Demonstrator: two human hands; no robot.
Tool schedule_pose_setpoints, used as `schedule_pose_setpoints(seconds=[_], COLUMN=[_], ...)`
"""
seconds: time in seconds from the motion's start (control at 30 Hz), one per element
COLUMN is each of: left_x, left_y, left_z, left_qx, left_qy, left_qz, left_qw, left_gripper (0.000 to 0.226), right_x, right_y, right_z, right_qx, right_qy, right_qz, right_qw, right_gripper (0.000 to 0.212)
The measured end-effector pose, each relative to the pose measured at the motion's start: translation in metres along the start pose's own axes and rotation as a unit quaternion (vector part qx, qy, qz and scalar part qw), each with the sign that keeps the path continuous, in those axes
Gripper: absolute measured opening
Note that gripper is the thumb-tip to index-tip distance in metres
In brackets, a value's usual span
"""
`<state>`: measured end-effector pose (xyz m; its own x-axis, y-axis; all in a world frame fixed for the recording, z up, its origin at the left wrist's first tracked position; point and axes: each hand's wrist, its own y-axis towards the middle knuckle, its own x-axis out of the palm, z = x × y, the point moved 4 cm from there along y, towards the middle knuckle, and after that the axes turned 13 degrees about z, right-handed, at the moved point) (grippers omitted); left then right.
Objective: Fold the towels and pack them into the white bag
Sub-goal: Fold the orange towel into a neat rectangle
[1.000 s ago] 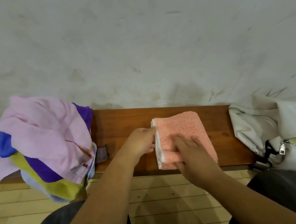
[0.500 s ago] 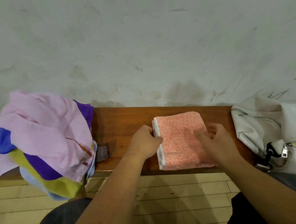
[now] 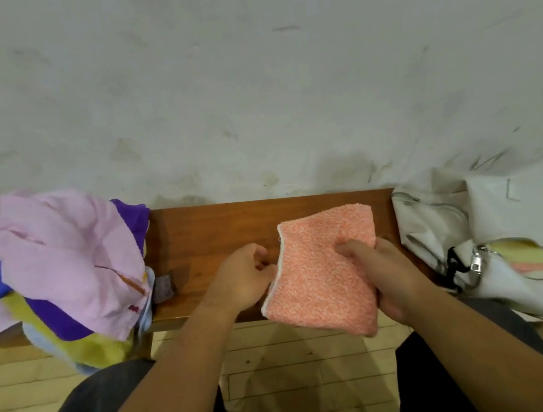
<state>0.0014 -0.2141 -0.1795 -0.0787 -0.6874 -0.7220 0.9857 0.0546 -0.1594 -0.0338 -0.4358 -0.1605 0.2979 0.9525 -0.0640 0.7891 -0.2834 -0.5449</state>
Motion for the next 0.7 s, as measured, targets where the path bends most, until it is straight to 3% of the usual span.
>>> schedule_pose_setpoints(seconds=[0.2, 0.37, 0.6, 0.7], left_x=[0.007, 0.041, 0.096, 0.108], left_y=[-0.020, -0.036, -0.057, -0.065], left_z=[0.032, 0.090, 0.204, 0.254], left_qx=[0.028, 0.074, 0.174, 0.261], left_qy=[-0.003, -0.027, -0.069, -0.079], left_qz=[0.074, 0.067, 0.068, 0.048], left_qw=[0.997, 0.995, 0.980, 0.961], left_gripper=[0.031, 0.030, 0.025, 0.021], right_x=[-0.073, -0.155, -0.255, -0.289], right_y=[-0.027, -0.043, -0.053, -0.057], right_z=[-0.007, -0.010, 0.007, 0.014], right_qx=[-0.035, -0.032, -0.001, 0.014], right_qy=[0.097, 0.171, 0.196, 0.181], right_qz=[0.025, 0.061, 0.067, 0.058], right_qw=[0.994, 0.983, 0.978, 0.982], right_gripper=[0.027, 0.021, 0.035, 0.048])
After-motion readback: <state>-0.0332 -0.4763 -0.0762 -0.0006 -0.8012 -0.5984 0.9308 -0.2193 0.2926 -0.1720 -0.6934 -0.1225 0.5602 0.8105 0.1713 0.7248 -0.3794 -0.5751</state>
